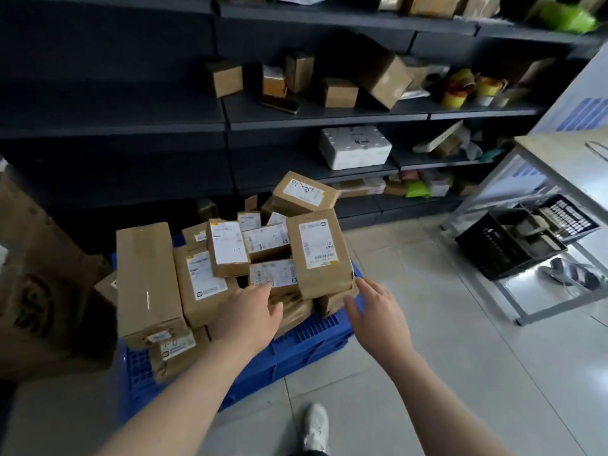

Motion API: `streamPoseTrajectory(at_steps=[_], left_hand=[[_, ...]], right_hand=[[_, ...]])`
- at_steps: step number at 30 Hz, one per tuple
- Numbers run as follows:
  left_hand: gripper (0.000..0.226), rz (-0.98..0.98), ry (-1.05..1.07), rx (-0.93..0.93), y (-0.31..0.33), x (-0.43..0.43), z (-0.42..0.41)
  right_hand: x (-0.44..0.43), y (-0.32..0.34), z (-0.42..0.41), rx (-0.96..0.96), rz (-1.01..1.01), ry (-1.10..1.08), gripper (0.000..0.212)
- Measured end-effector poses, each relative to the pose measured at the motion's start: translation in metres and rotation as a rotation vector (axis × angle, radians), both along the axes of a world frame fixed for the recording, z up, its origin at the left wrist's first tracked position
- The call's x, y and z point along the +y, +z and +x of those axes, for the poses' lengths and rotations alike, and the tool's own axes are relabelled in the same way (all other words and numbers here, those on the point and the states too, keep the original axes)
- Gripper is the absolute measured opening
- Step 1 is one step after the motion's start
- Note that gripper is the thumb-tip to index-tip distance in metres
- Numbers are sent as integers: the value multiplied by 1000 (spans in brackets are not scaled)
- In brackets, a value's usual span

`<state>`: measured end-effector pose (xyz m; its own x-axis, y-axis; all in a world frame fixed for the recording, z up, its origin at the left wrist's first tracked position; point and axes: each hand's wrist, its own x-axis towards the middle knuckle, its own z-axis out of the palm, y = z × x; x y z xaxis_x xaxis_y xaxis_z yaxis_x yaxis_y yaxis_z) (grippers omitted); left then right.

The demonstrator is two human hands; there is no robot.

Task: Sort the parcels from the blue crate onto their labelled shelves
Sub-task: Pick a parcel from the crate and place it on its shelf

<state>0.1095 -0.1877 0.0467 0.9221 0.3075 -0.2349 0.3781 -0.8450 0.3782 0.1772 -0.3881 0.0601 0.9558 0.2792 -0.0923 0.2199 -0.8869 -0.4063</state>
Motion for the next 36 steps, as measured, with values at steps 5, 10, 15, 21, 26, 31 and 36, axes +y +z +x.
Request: streamPoseTrajectory(at_steps=[5, 10, 15, 21, 26, 31, 36], left_hand=[[60, -47, 11, 15, -14, 5, 8], [70, -264, 184, 118, -44, -10, 56], [80, -465, 289, 173, -63, -20, 86], [80, -623, 373, 191, -78, -31, 98], [65, -833, 502, 27, -78, -40, 93], [54, -928, 565, -97, -57, -43, 66], [44, -949, 630, -226, -23, -41, 26]], right_hand=[[6, -10, 6, 29, 58, -20, 42], [3, -30, 66, 150, 62, 34, 46], [8, -54, 101, 279, 56, 70, 61], [14, -75, 111, 419, 180, 118, 72], [12, -76, 105, 403, 230, 93, 73], [10, -55, 94, 323, 202, 162, 67], [21, -32, 69, 235, 219, 195, 64]])
